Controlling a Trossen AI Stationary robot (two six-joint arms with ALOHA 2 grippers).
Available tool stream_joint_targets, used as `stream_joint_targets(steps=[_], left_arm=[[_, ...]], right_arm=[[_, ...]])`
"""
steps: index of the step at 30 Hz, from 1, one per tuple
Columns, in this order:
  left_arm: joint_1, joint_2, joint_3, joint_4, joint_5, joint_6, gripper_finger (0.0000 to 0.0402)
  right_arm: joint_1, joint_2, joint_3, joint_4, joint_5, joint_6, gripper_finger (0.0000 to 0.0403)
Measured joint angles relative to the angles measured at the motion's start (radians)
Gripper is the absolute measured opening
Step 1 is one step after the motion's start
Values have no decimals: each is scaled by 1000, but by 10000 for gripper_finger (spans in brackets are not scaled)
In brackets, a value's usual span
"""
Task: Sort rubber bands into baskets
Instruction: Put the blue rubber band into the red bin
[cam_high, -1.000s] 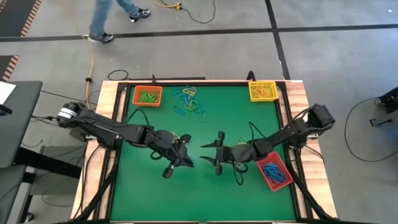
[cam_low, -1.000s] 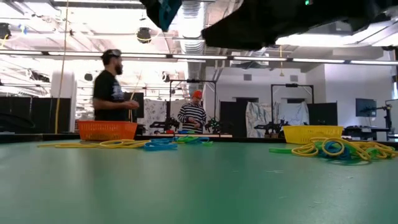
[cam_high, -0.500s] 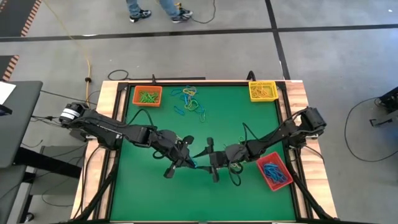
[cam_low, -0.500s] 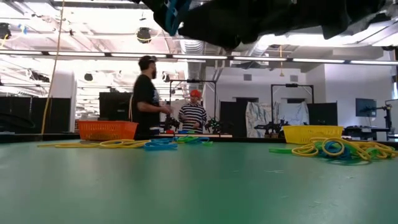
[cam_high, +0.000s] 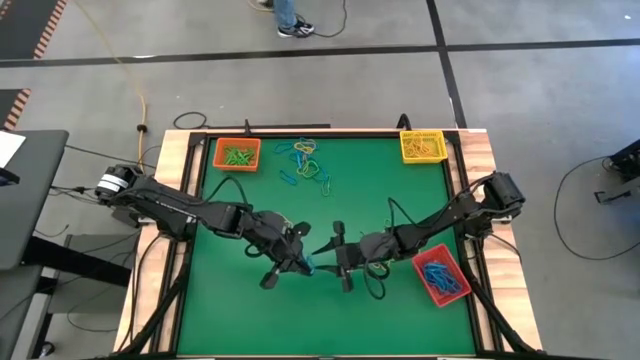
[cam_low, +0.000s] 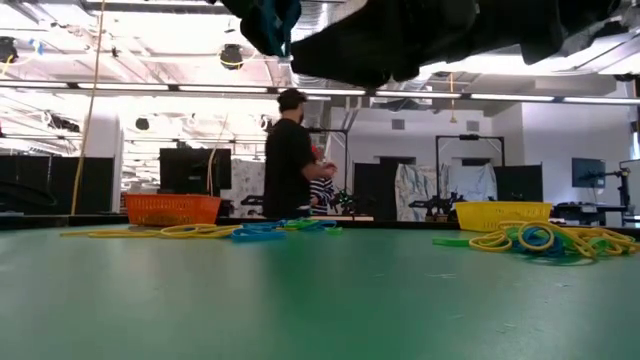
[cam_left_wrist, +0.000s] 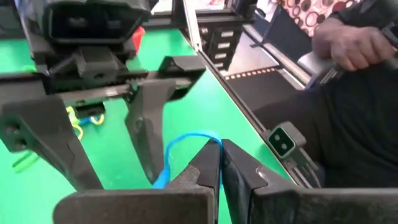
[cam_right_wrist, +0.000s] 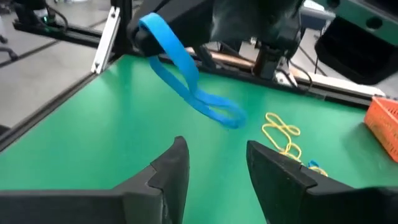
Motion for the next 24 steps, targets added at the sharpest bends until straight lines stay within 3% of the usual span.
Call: stream_joint_targets(steps=[7,24], left_arm=[[-18,0,0,-36,0,-13,0],[-19,0,0,39,-1,17,0]], right_arm=[[0,0,0,-49,0,15,182],[0,-1,0,91,-84,15,182]])
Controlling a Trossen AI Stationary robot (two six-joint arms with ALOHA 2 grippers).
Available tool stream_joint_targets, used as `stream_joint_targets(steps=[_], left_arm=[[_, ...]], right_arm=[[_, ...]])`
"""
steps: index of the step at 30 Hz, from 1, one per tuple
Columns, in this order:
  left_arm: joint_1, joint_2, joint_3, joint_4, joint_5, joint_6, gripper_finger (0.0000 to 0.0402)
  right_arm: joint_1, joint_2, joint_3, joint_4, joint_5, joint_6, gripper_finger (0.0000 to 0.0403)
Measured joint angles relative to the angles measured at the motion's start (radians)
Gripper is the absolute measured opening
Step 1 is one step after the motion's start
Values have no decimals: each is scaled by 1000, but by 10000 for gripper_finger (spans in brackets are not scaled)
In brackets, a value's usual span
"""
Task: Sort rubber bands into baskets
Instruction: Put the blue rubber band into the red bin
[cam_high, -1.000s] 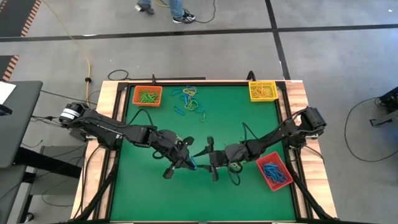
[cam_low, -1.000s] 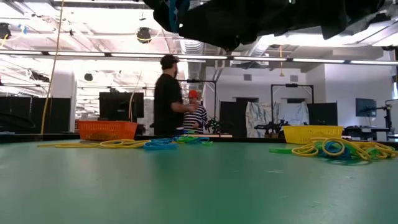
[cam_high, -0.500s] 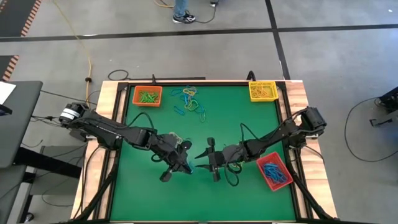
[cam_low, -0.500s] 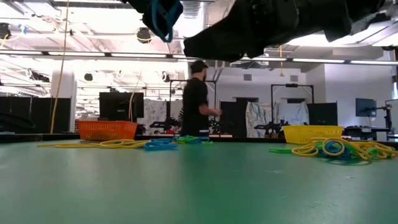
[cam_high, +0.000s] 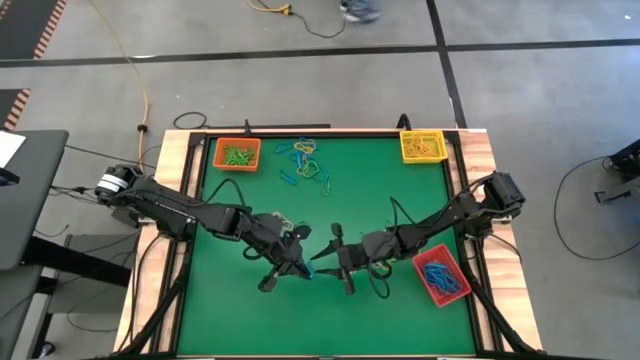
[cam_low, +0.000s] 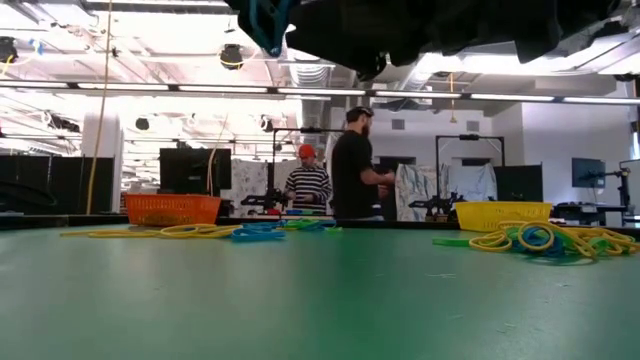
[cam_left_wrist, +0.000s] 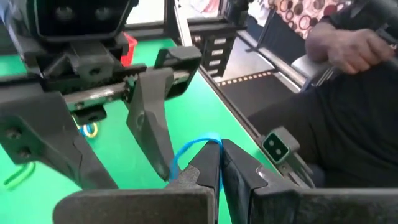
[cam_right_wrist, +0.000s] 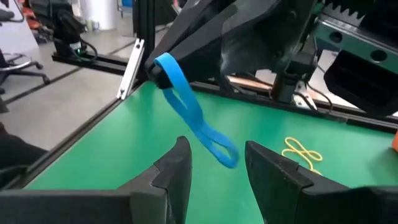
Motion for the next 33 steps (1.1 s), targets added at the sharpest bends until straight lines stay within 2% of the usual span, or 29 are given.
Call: stream_joint_targets(steps=[14,23,31,33], left_arm=[[5,43,2,90,2,18,0],[7,45,0,76,5,8,0],[7,45,0,54,5,8,0],[7,45,0,40,4,4,0]], right_arm=[[9,2,0,65,-42,-16,172],[8,3,0,24,-41,-21,112],[7,3,0,-21,-16,-56,20],[7,3,0,-42,-11,-64,14]])
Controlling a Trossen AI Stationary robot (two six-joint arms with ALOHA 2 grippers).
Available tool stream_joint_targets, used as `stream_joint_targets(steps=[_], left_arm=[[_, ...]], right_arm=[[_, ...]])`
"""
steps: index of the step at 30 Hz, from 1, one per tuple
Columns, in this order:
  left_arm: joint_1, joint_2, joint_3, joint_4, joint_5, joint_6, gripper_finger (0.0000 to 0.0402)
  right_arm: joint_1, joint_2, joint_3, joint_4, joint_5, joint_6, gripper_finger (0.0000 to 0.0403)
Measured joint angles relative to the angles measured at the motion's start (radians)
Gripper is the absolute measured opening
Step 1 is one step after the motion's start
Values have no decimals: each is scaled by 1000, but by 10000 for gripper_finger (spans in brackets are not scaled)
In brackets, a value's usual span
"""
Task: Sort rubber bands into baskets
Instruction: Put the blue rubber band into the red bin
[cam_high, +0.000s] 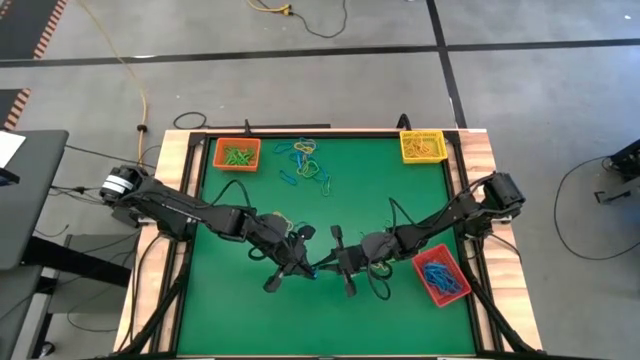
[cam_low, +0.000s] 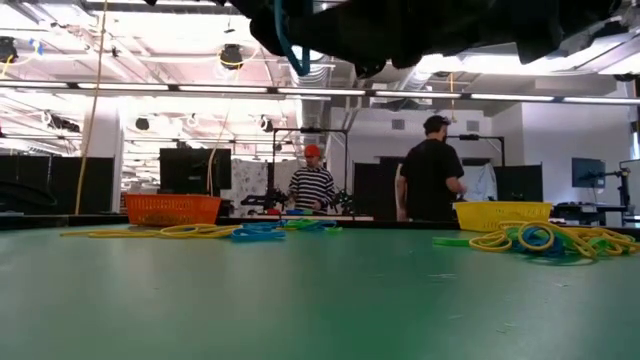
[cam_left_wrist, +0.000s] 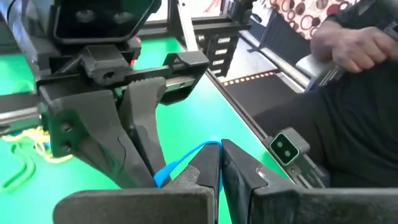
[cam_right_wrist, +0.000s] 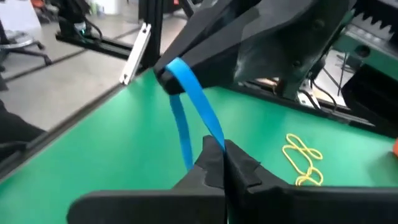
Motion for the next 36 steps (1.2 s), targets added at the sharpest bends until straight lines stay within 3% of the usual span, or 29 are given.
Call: stream_joint_targets(steps=[4,11,16,21,26,31,36], left_arm=[[0,0,0,-47,-45,-9,19],[-1,0,0,-113,-114,-8,119],[-1,0,0,-214,-262,11,170],[-1,4,-2,-321,-415,-6,175],[-1,4,-69,-271,-521,-9,176],[13,4,-179,-151,-557,-23,176],[20,4,-280,-7,-561,-37,176]], right_arm=[[0,-2,0,-53,49,-1,18],[8,-55,0,-264,137,33,17],[31,-152,0,-498,192,96,16],[60,-285,0,-851,213,266,15],[98,-420,0,-1214,203,500,15],[159,-546,0,-1521,141,784,15],[253,-634,0,-1690,61,1017,15]])
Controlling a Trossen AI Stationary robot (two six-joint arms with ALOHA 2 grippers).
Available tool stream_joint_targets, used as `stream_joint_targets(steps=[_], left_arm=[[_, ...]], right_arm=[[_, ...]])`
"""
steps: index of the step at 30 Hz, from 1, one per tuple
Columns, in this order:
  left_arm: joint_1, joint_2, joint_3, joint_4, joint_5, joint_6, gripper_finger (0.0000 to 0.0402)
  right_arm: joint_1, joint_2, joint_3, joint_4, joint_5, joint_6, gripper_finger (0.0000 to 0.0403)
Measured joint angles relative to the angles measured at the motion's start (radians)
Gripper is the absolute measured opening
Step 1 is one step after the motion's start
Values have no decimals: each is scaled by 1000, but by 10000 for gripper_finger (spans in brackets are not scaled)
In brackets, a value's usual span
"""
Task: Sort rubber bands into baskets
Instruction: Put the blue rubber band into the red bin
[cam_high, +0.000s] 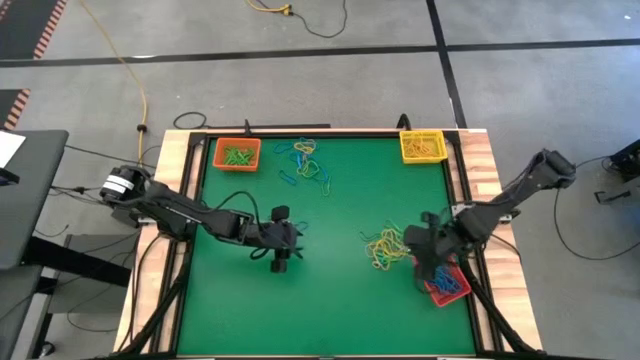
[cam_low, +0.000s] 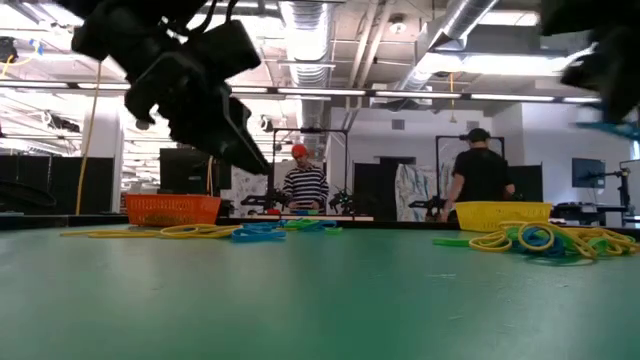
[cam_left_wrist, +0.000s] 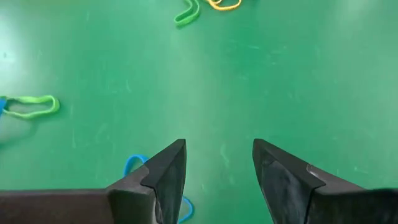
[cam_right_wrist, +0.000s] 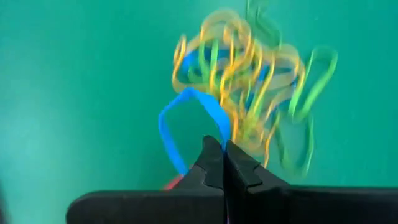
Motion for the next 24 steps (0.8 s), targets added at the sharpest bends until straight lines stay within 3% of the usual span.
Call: stream_joint_targets(steps=[6,11,24], left_arm=[[0,0,-71,117,0,-2,176],[0,0,-87,154,0,2,176],[-1,0,-87,151,1,2,176]], right_arm=[[109,-54,0,-145,-98,268,15],[183,-48,0,-228,-100,428,15],[254,93,0,-244,-153,550,29]])
